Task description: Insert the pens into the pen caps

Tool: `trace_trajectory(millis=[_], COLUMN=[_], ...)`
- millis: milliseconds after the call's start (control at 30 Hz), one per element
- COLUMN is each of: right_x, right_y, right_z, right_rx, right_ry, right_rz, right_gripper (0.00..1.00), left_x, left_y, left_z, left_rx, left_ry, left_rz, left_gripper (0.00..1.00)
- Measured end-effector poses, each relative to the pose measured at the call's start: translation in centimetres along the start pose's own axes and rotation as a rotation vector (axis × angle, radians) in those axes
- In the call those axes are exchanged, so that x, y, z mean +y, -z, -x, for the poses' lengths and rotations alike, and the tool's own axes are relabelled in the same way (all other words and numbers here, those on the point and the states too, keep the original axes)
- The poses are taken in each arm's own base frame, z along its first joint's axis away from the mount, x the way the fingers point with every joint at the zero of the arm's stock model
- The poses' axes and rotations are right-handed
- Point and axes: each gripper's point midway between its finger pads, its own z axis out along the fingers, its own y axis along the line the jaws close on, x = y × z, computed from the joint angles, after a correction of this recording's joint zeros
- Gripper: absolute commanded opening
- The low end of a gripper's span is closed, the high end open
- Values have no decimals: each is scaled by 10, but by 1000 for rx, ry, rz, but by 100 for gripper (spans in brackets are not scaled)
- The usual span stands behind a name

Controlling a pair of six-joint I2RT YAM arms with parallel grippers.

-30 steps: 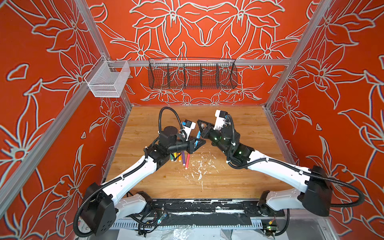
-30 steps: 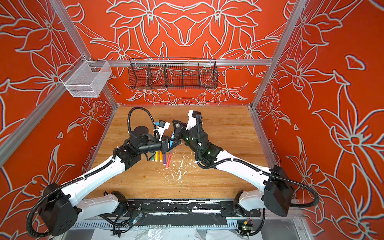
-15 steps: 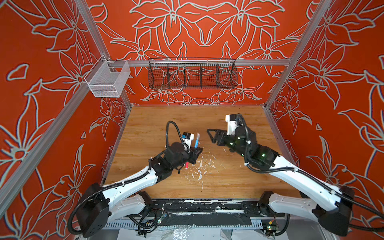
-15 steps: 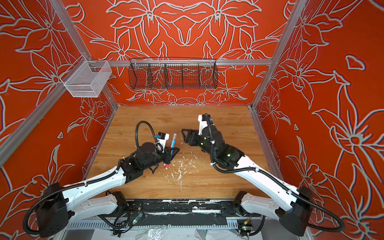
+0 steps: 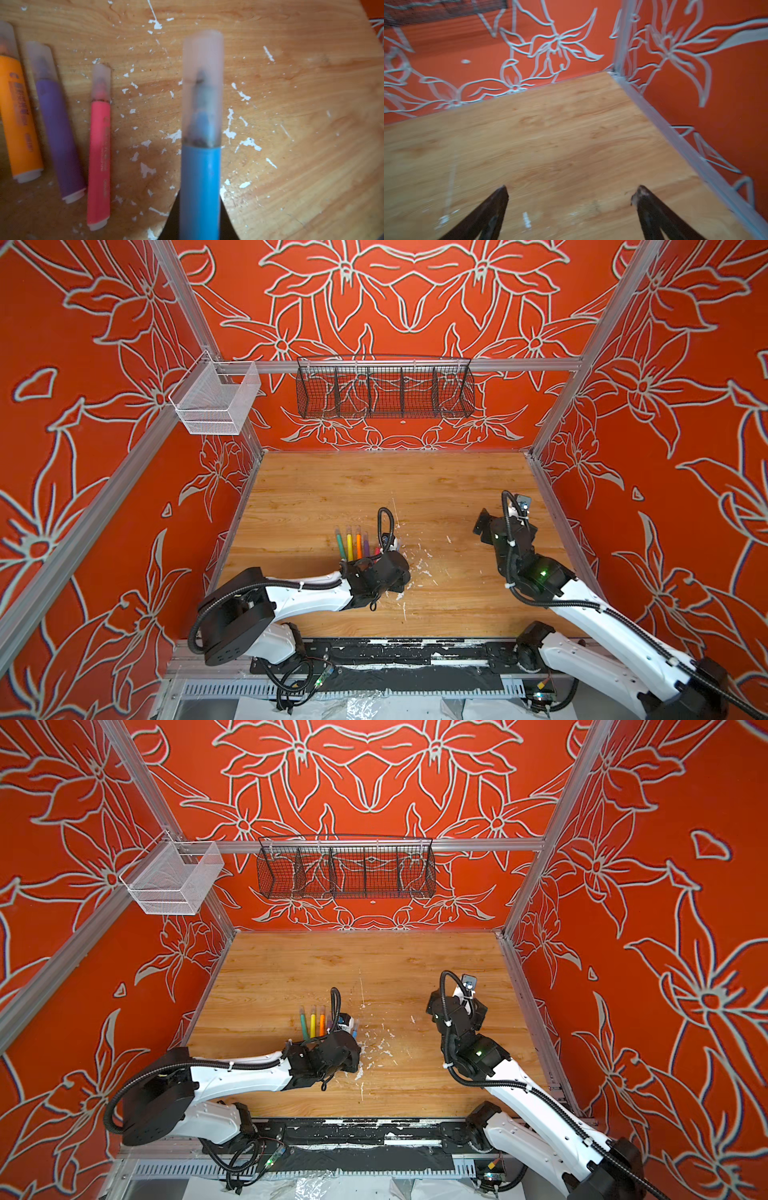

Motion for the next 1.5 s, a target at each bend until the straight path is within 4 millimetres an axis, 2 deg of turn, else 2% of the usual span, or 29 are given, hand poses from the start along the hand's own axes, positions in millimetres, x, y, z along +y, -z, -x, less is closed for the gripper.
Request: trace_trajectory(millis=[133, 333, 467, 633, 733, 833, 900, 1000, 1033, 1100, 1167, 1200, 1267, 1333, 1400, 1500], right_x=[-28, -37, -42, -48, -57, -63, -65, -69, -67, -64, -62, -63, -66, -63, -54, -47], right_y=[-7, -22, -34, -47, -54, -62, -68, -81, -85, -87, -86, -87, -94, -103, -110, -114], right_z=[-7, -9, -18, -19, -25, -31, -40, -59, -66, -76, -84, -86, -88, -89, -82, -74], right_rx=[-39, -30, 4, -16, -12, -21, -12, 14, 20, 12, -10, -19, -33, -17, -23, -43], right_ry=[43, 90, 140, 162, 203, 232, 267, 340, 362, 373, 360, 345, 320, 323, 306, 273], right_rz=[-153, -278, -321, -381, -448, -494, -515, -519, -492, -423, -347, -322, -285, -242, -190, -123], right_gripper=[97, 97, 97, 98, 98, 98, 98, 98, 98, 98, 98, 98, 97, 97, 97, 96], left_x=[9, 18, 20, 16, 9, 1, 0, 9, 18, 52, 108, 137, 206, 248, 267, 292], left_y=[-11, -18, -19, -17, -14, -8, 4, 37, 52, 85, 117, 127, 140, 142, 137, 132], left_z=[-12, -24, -26, -21, -12, 6, 23, 63, 81, 117, 141, 144, 126, 96, 74, 52], left_rx=[45, 98, 118, 120, 111, 83, 44, -70, -129, -274, -435, -502, -595, -604, -610, -619], left_ry=[-15, -40, -49, -57, -71, -96, -108, -100, -82, -24, 63, 97, 142, 135, 103, 116], left_rz=[61, 118, 137, 137, 131, 141, 160, 182, 196, 251, 372, 432, 607, 732, 779, 834], left_gripper=[0, 2, 18, 37, 49, 62, 72, 87, 90, 93, 93, 94, 92, 92, 90, 92])
